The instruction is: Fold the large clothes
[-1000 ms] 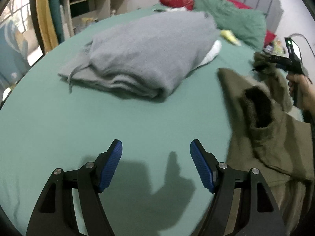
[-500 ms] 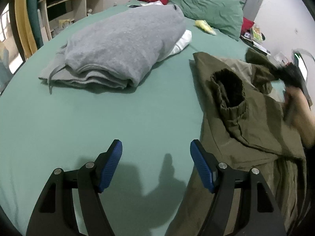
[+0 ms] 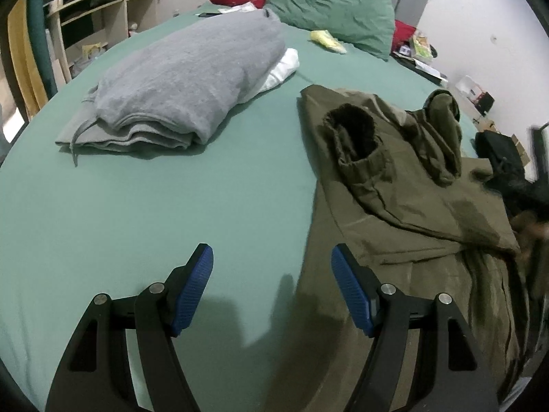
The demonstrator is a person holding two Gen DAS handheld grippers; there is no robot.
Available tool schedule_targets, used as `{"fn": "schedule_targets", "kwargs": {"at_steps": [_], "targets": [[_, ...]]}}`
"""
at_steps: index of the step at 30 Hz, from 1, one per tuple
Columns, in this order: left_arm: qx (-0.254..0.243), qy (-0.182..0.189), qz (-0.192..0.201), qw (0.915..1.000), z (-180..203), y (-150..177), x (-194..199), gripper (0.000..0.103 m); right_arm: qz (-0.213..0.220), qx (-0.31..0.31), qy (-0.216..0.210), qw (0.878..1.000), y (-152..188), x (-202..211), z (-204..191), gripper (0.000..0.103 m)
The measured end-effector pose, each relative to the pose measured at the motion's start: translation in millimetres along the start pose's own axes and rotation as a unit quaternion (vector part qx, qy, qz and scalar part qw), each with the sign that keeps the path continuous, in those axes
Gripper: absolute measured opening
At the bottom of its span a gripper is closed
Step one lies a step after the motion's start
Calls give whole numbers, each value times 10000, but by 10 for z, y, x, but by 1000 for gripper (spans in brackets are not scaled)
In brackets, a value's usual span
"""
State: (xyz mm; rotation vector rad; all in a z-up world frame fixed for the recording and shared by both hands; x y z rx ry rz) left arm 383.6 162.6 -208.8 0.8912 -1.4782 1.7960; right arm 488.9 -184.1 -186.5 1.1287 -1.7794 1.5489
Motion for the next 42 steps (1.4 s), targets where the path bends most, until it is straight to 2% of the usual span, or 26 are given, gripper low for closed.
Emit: {"fn": "schedule_targets", "kwargs": {"at_steps": [2,5,6,7,8,10,11,13,15,16,17,18,19,20,21,22,24,26,28,30,32,35,37,39,42], "targets": [[53,-45,-34,10000,-40,-36,-55,75,440,611,375,9965,-377,253,44,73],[112,-117,-66,9998,-100,-67,-102,75,811,1226,996,9841,-1127,278,163,80],[137,-130,-78,9998,-117,-70,-115,75,703,1464,1090,9807,-1356,160,201,80],[171,-126,-97,9997,-132,-77,-124,75,320,1839,1061,9767,-1589,-57,224,80],[201,-102,-108,9997,-142,-91,-129,75,71,2152,1184,9693,-1679,-211,260,80],[235,-112,-84,9996,-158,-124,-146,75,-178,2628,1738,9489,-1887,-462,284,80],[242,-138,-97,9996,-165,-131,-162,75,-256,2730,1779,9451,-1987,-575,265,80],[295,-95,-140,9994,-166,-149,-206,75,-410,2908,1487,9443,-2024,-730,146,80],[293,-31,-176,9994,-134,-168,-242,75,-698,3248,1754,9268,-1965,-973,131,79],[250,-11,-197,9995,-108,-172,-260,75,-936,3327,1846,9201,-1927,-1100,153,73],[207,-3,-218,9995,-85,-167,-274,75,-1213,3341,1853,9161,-1848,-1249,156,40],[166,14,-241,9996,-65,-156,-283,75,-1386,3407,1839,9115,-1772,-1325,172,20],[147,36,-267,9995,-52,-140,-288,75,-1494,3545,1940,9024,-1698,-1403,176,11],[154,64,-289,9994,-48,-129,-287,75,-1533,3649,2045,8953,-1647,-1461,179,9],[184,108,-288,9994,-49,-123,-273,75,-1445,3691,2133,8930,-1654,-1462,186,7],[208,143,-267,9993,-54,-124,-251,75,-1184,3648,2232,8962,-1691,-1400,204,6],[200,134,-210,9995,-63,-127,-196,75,-329,3284,2467,9112,-1929,-1111,210,5],[224,128,-147,9996,-81,-113,-137,75,704,2596,2625,9267,-2193,-652,239,5],[276,147,-107,9995,-96,-93,-87,75,1562,1781,2502,9388,-2320,-183,294,5],[303,171,-74,9994,-105,-82,-40,75,2031,1135,2213,9470,-2255,222,328,5],[303,213,-30,9993,-105,-70,15,75,2134,984,2104,9489,-1980,462,296,5],[248,265,33,9993,-94,-39,96,75,2069,1361,2153,9446,-1313,649,152,5],[209,295,58,9993,-89,-3,145,75,1963,1577,2042,9460,-786,722,83,6],[213,331,77,9992,-88,28,193,75,1842,1835,1910,9465,-425,723,-18,6],[186,364,134,9991,-82,74,274,75,1747,2162,1848,9426,254,757,-133,6]]}}
Point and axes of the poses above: each gripper's, at about its wrist camera, not at the fingertips, and x roughly against the way its jaws point, z to its right, y to its underside, the point moved 5 cm from there along -x, roughly the way its jaws point, and after that the axes turned 5 degrees about -x, right-handed, at the moved point
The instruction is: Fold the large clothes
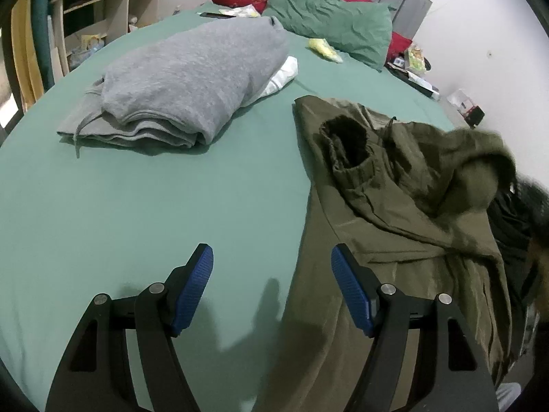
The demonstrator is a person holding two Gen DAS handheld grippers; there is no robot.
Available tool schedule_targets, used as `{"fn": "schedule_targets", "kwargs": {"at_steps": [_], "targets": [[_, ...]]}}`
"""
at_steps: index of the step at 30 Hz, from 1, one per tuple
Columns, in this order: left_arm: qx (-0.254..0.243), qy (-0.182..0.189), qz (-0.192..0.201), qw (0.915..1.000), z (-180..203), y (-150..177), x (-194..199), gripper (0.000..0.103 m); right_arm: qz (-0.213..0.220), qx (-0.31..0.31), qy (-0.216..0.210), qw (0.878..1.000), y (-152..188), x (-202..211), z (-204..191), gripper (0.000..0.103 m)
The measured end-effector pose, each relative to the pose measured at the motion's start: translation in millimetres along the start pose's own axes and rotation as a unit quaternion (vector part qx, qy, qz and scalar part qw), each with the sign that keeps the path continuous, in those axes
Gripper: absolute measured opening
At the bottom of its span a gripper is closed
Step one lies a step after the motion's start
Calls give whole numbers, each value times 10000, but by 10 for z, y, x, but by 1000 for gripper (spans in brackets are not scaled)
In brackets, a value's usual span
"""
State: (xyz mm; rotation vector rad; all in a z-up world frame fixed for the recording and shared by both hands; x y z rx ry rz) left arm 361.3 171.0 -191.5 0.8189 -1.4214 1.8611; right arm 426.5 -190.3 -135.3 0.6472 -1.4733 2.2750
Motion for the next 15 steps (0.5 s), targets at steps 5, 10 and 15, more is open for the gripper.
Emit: {"fn": "schedule_targets", "kwargs": {"at_steps": [5,10,15], "targets": [[-114,-8,57,9999,40,54,55,75,-484,231,-133,9985,793,35,-198,14],[-233,4,-48,9997,78,89,-16,75,-1447,157,-1138,9828,1345,-49,-347,38],[-152,74,-72,9998,37,65,-30,75,-328,662,-1580,9847,1036,592,-411,49]]}}
Point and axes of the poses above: each gripper's, at about its wrist camera, not at the fingertips, and x roughly against the way its jaws point, z to its right, y to its underside, the point moved 5 cm from there along -x, roughly the way its jaws point, and after that the axes turned 5 degrees about -x, right-handed, at the moved point
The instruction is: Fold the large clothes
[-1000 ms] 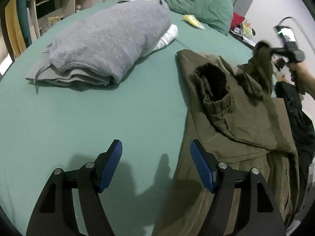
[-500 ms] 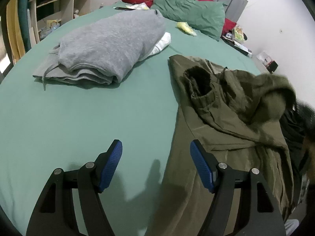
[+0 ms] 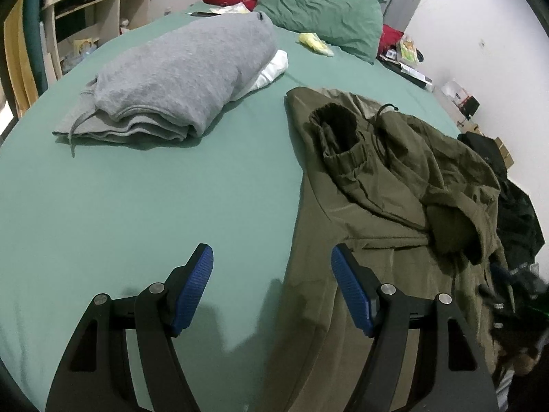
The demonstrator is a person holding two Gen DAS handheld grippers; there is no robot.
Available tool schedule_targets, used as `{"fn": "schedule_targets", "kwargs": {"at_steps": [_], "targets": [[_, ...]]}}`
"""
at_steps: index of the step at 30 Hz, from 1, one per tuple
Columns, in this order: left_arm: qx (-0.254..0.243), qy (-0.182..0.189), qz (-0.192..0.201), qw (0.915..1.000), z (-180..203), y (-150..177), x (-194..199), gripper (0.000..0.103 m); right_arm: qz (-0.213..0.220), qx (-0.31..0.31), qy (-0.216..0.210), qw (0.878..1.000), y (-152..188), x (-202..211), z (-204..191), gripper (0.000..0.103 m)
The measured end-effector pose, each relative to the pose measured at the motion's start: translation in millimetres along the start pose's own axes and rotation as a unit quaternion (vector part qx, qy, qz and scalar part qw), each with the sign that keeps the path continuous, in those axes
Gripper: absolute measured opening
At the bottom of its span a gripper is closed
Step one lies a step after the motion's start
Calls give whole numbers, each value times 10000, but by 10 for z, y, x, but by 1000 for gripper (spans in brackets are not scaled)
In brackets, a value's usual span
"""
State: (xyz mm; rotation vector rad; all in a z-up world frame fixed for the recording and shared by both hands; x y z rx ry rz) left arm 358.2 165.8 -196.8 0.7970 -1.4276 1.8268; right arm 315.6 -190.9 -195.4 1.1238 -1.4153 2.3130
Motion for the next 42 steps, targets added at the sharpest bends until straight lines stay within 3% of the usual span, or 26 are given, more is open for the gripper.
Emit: {"fn": "schedule_targets", "kwargs": {"at_steps": [2,5,7,9,10,11,12,13,14,17,18,20,22,25,27,28,29,30,32,34,36,38,40,42], "targets": [[66,35,-2,10000,-21,-11,4,75,492,-107,128,9987,-306,151,116,69],[162,124,-36,9998,-40,-19,-12,75,796,-706,47,9943,-680,105,322,71],[182,171,-74,9997,-39,-25,-33,75,402,-1046,-350,9931,-845,-217,446,72],[171,174,-98,9997,-35,-26,-52,75,-728,-1129,-979,9861,-777,-749,358,72],[172,180,-113,9996,-33,-25,-61,75,-1322,-848,-1113,9813,-663,-1005,240,68],[171,206,-140,9995,-25,-24,-76,75,-1542,-373,-860,9836,-524,-1116,75,36],[176,228,-159,9995,-19,-23,-89,75,-1569,149,-520,9861,-476,-1201,-3,17],[191,239,-176,9994,-19,-18,-99,75,-1574,515,-163,9861,-446,-1274,-29,10],[201,245,-192,9993,-24,-13,-106,75,-1393,480,99,9890,-531,-1302,28,3],[272,261,-208,9991,-46,4,-104,75,-426,319,1358,9893,-971,-1047,244,3],[304,292,-201,9989,-50,5,-95,75,-126,230,1608,9866,-1127,-917,261,3],[355,332,-174,9987,-51,8,-77,75,330,305,2113,9764,-1324,-746,178,3],[384,309,-160,9987,-51,4,-74,75,515,946,2537,9613,-1328,-798,-98,3],[361,282,-172,9988,-43,17,-80,75,-69,966,1391,9855,-1027,-1205,-551,6],[363,268,-184,9988,-53,33,-78,75,-707,705,507,9937,-696,-1419,-854,27],[356,262,-184,9989,-62,37,-73,75,-623,632,484,9949,-615,-1386,-926,33],[358,239,-176,9989,-76,41,-62,75,-390,555,401,9969,-583,-1276,-965,56],[363,200,-157,9990,-94,40,-51,75,-323,367,9,9988,-573,-1177,-979,67],[363,166,-129,9991,-124,21,-36,75,65,-163,-587,9981,-637,-871,-900,73],[393,157,-114,9990,-145,15,-30,75,510,-304,-481,9971,-772,-600,-734,73],[424,155,-121,9989,-159,11,-41,75,1117,-587,5,9920,-1015,-338,-363,73],[414,164,-148,9989,-146,10,-63,75,1410,-1013,388,9840,-1235,-253,87,73],[372,158,-173,9990,-128,14,-86,75,1244,-1438,571,9801,-1308,-372,394,73],[326,182,-186,9991,-90,10,-99,75,693,-1958,149,9781,-1335,-786,629,73]]}}
Point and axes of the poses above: each gripper's, at about its wrist camera, not at the fingertips, and x roughly against the way its jaws point, z to its right, y to its underside, the point moved 5 cm from there along -x, roughly the way its jaws point, and after that the axes turned 5 degrees about -x, right-handed, at the moved point
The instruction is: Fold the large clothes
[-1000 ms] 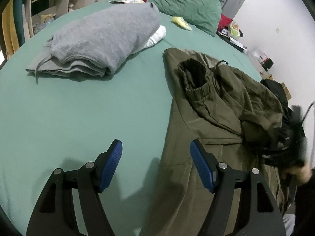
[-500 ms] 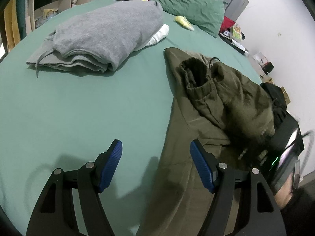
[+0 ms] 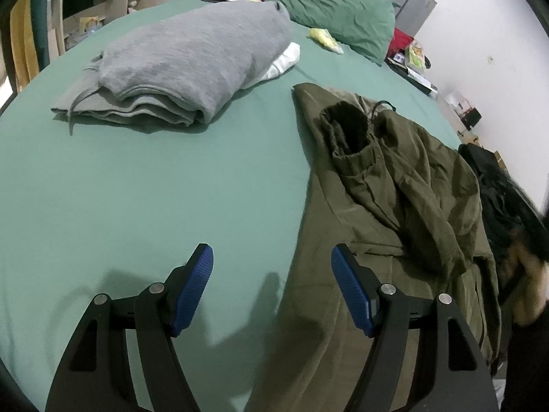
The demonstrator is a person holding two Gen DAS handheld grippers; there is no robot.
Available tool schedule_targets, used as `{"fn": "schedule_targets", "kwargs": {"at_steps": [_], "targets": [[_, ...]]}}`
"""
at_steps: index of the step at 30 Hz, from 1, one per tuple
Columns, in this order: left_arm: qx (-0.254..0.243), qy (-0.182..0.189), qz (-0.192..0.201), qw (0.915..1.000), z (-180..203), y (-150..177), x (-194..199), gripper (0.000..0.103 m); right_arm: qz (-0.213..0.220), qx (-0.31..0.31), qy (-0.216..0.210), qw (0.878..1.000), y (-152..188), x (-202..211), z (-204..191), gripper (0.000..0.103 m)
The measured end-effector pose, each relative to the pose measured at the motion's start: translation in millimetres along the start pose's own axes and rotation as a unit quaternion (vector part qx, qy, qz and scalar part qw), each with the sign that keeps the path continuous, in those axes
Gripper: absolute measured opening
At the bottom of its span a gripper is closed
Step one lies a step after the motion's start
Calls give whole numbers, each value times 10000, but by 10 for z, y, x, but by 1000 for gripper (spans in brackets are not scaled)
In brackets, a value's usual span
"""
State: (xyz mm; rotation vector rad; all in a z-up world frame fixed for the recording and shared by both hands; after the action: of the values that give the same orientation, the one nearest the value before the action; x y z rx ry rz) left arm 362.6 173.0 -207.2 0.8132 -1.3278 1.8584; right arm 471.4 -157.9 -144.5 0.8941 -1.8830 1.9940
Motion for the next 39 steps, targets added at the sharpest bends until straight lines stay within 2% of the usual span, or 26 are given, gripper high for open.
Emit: {"fn": "schedule_targets", "kwargs": {"at_steps": [2,5,6,7,8,11,15,19,25,31,35,39], "targets": [[-33,-6,-13,10000,22,-4,-19,75,-713,-349,-248,9965,236,-320,80,73],[-46,32,-35,10000,53,-8,-35,75,-1652,-226,-398,9852,830,-702,-14,73],[-56,29,-37,10000,64,-8,-39,75,-1788,-135,-371,9831,999,-755,-40,73],[-70,29,-41,10000,72,-12,-45,75,-1634,-8,-271,9862,1160,-685,-82,73],[-89,27,-45,9999,76,-10,-51,75,-1303,76,-213,9912,1192,-608,-94,73],[-170,6,-65,9998,101,20,-50,75,-1244,-195,-224,9918,1195,-454,-65,73],[-303,-25,-16,9995,157,68,-16,75,-1186,-48,-164,9928,1176,-166,-80,73],[-364,137,75,9992,238,147,55,75,-959,-9,-171,9952,1338,290,152,73],[-353,348,177,9986,327,483,335,75,-1000,-126,144,9948,1693,985,667,73],[-96,167,222,9996,299,1025,553,75,-946,-719,546,9914,2095,1612,1371,73],[-9,-126,371,9992,287,1366,707,75,-851,-1147,784,9866,2402,2022,1807,73],[208,-315,421,9984,263,1658,845,75,-880,-1575,847,9799,2762,2275,2128,73]]}}
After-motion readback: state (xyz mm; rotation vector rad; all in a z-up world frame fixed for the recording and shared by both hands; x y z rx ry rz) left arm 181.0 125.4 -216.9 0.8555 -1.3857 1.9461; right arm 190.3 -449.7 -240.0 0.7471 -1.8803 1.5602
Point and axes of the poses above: each gripper's, at about its wrist camera, not at the fingertips, and x roughly against the way its jaws point, z to its right, y to its underside, the point moved 5 cm from there along -x, roughly the way its jaws point, and after that the axes turned 5 degrees about -x, right-handed, at the moved point
